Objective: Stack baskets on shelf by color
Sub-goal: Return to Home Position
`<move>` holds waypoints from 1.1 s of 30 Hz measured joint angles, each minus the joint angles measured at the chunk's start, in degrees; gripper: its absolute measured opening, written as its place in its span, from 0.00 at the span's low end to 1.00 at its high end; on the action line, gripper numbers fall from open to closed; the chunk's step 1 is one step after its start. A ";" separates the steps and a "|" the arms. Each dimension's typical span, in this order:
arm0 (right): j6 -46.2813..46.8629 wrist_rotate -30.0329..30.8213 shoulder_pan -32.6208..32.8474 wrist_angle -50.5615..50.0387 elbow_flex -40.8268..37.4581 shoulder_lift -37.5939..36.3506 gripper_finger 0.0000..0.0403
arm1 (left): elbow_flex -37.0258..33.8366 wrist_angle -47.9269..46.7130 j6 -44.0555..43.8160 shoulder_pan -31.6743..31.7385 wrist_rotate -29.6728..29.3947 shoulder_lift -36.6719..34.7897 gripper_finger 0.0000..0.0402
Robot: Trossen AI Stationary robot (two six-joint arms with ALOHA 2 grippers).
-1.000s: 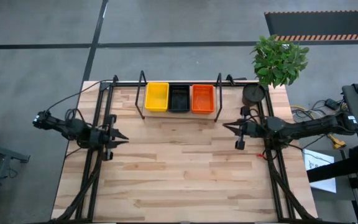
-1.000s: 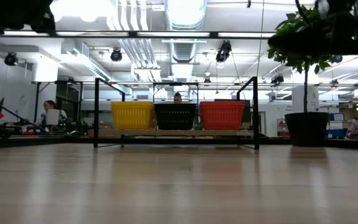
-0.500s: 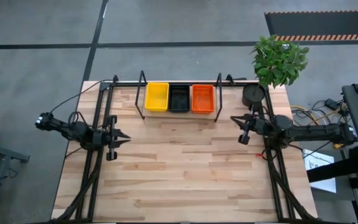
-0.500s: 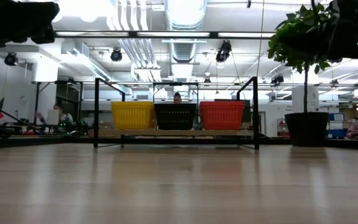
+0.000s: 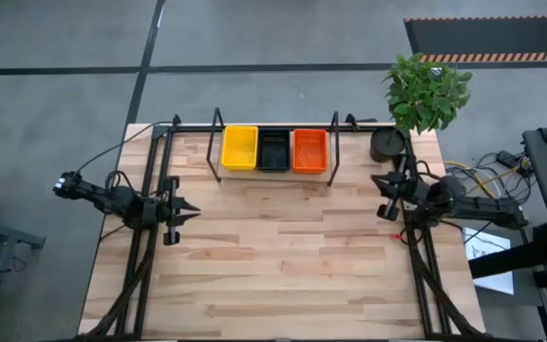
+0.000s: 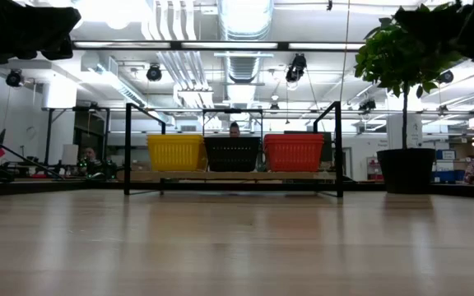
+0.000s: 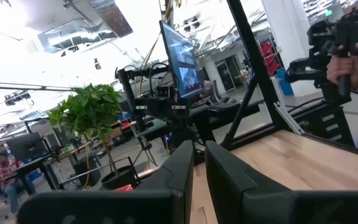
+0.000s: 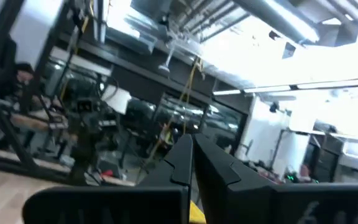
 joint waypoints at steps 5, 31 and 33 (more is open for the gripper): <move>1.70 -4.05 0.00 -4.44 -0.03 -2.58 0.02 | -0.02 -0.04 0.00 0.00 0.00 0.24 0.07; 7.64 -0.31 -0.02 -10.66 -0.07 0.79 0.02 | -0.11 0.00 0.00 0.00 0.02 0.58 0.07; 7.64 -0.31 -0.02 -10.67 -0.07 0.79 0.02 | -0.11 0.00 0.00 0.00 0.02 0.52 0.07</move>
